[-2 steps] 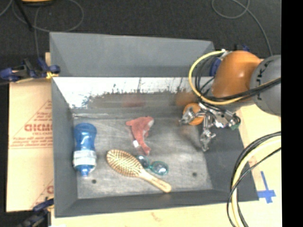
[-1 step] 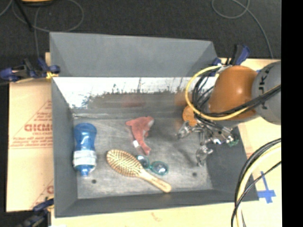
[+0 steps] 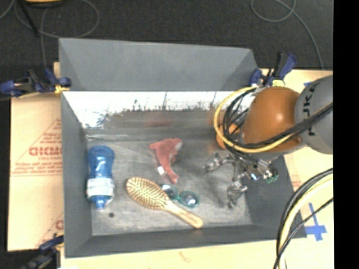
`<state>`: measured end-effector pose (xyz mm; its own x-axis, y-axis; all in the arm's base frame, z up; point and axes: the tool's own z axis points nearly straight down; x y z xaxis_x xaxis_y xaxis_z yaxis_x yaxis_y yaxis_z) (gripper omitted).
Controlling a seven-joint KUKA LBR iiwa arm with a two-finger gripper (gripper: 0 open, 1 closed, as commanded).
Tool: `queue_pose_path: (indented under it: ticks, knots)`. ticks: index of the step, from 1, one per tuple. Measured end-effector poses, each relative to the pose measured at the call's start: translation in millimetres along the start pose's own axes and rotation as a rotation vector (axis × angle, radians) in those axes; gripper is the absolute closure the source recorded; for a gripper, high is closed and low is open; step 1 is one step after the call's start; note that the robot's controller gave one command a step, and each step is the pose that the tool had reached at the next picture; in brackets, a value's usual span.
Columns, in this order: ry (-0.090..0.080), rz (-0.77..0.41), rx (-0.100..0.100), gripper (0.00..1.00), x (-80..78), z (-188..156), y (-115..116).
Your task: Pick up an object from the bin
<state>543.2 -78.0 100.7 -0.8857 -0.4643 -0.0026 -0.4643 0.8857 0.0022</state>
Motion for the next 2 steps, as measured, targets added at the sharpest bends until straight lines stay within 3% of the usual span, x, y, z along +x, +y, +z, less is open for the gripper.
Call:
queue_pose_path:
  ticks: [1,2]
  knots:
    - [0.001,0.042,0.001,0.00,-8.5,-29,-53]
    - [0.000,-0.025,0.010,0.00,-1.0,-57,-83]
